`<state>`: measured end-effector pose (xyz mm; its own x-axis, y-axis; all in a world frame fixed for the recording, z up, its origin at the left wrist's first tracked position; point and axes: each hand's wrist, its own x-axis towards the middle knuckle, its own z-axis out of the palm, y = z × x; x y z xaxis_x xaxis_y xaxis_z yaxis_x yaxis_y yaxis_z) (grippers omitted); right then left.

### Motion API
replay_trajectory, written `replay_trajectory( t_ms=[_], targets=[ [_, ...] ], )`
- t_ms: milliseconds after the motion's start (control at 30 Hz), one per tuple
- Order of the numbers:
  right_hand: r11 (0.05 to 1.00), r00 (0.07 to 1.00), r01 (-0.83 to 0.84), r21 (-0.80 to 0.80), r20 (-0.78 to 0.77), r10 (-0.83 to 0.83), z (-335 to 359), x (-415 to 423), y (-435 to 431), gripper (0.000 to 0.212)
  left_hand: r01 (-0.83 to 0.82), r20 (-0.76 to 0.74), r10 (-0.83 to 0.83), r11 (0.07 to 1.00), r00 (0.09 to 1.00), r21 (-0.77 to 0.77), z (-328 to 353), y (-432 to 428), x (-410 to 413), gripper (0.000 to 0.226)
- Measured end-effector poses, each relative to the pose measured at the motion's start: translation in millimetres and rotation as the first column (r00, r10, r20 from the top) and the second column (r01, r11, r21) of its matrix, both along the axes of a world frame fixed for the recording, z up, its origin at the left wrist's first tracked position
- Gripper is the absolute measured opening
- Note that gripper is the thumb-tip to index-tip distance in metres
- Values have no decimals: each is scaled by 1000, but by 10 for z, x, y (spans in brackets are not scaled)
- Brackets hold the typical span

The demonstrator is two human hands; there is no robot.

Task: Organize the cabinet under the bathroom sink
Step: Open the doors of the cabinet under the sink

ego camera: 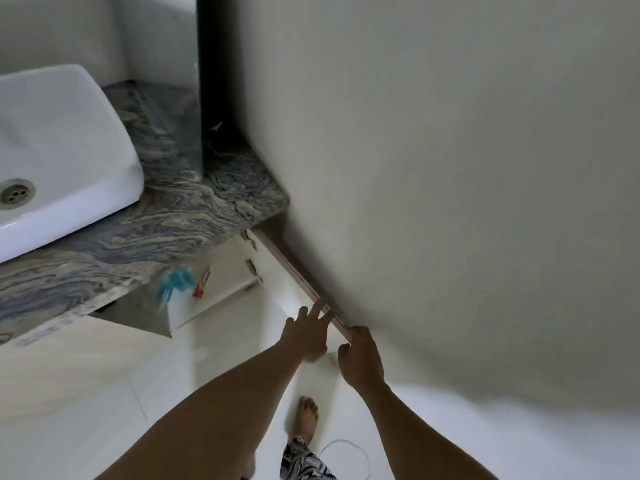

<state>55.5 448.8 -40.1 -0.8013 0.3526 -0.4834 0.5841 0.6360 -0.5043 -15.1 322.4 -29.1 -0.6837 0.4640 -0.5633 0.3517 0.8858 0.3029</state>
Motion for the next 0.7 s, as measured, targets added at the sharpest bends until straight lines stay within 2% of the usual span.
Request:
replay_trajectory(
  t_ms=[200, 367, 533, 700],
  targets=[
    [989, 992, -122, 79, 26, 121, -49, -179, 222, 42, -55, 1, 55, 997, 999, 51, -28, 89, -75, 74],
    [953, 952, -269, 141, -111, 285, 12, -397, -10, 43, -263, 2, 264, 960, 965, 92, 27, -379, -39, 69],
    [872, 863, -486, 58, -129, 489, 182, -718, -749, 46, -555, -34, 557, 830, 830, 64, 117, -1365, 183, 71],
    [711, 703, -703, 10, -140, 697, 200, -858, -1944, 50, -771, -74, 768, 637, 636, -8, 157, -2609, 559, 74]
  ],
)
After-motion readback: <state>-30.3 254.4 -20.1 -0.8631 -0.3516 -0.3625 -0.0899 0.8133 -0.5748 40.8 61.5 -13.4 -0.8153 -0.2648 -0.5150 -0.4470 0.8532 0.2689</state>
